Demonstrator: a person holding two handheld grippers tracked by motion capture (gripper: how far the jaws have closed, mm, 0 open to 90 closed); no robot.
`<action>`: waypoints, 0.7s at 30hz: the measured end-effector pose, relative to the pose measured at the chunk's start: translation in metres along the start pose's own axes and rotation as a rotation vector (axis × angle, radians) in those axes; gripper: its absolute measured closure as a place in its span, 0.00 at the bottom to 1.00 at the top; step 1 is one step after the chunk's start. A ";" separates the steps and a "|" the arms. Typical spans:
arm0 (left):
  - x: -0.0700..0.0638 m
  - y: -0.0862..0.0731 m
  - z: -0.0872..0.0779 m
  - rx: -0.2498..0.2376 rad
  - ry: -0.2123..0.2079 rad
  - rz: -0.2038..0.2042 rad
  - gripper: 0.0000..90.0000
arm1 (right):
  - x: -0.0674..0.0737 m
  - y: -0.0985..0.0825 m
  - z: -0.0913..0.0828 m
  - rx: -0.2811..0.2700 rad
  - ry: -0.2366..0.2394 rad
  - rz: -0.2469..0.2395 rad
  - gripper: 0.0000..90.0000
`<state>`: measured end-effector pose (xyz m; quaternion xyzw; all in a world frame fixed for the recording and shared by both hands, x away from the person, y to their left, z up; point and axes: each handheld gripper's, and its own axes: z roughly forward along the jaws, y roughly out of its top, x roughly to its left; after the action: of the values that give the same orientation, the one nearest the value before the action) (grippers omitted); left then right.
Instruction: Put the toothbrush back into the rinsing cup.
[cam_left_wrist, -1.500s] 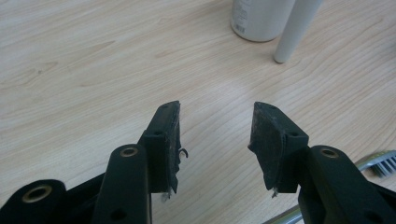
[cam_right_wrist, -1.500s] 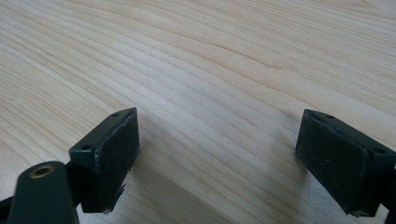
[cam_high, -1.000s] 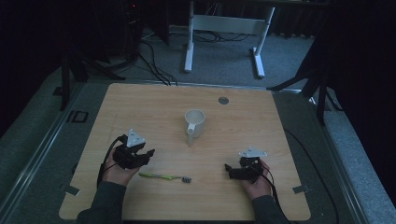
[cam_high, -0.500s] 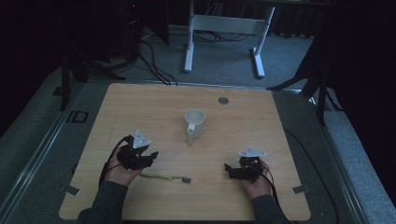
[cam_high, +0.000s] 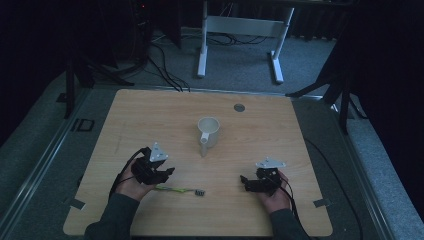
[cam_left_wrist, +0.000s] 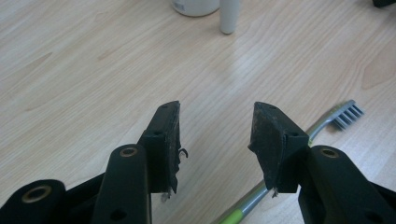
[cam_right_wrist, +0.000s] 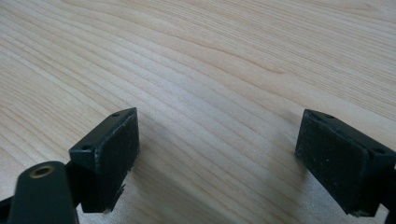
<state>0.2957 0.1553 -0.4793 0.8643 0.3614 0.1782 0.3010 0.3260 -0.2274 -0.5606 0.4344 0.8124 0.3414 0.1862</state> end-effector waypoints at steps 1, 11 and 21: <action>0.000 0.000 0.000 0.003 -0.001 0.004 0.59 | 0.000 0.000 0.000 0.000 0.000 0.000 0.15; -0.001 0.000 0.000 0.021 -0.013 0.027 0.59 | 0.000 0.000 0.000 0.000 0.000 0.000 0.15; -0.002 -0.002 0.000 0.043 -0.028 0.047 0.59 | 0.000 0.000 0.000 0.000 0.000 0.000 0.15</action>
<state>0.2938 0.1550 -0.4804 0.8813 0.3403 0.1651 0.2833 0.3260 -0.2274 -0.5606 0.4344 0.8124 0.3414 0.1862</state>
